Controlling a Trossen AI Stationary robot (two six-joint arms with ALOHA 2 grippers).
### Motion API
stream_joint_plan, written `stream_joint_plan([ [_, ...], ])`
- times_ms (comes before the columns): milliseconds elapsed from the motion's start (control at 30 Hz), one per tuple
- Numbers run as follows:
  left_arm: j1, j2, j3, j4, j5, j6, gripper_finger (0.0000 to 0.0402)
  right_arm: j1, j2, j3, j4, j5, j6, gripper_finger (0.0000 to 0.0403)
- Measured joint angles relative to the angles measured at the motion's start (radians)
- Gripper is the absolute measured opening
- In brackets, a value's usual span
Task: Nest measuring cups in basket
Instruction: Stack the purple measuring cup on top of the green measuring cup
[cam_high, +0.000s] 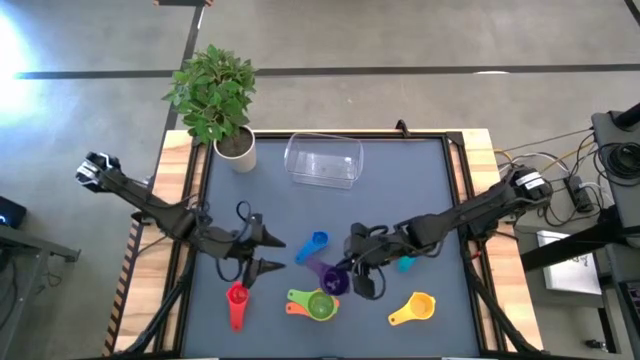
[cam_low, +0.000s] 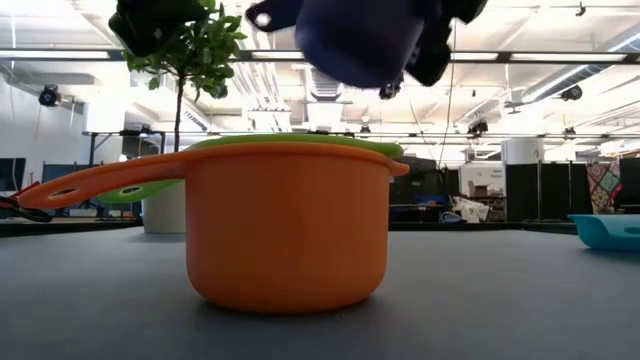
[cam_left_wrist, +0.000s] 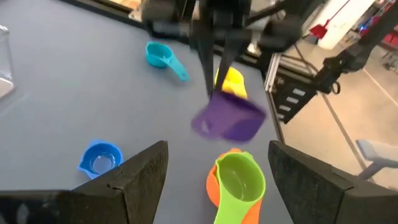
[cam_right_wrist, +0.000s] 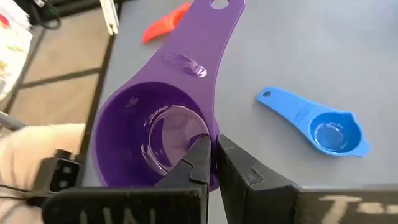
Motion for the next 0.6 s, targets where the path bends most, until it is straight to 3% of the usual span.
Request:
stream_joint_plan([
  [267,-0.003,-0.028,0.000,-0.006,-0.008,0.022,0.0260,0.024,0.197,0.166,-0.026,-0.114,-0.082,0.0008],
  [600,-0.016,-0.026,0.000,-0.011,-0.008,0.022,0.0260,0.042,0.323,0.328,-0.166,-0.115,-0.146,0.0008],
])
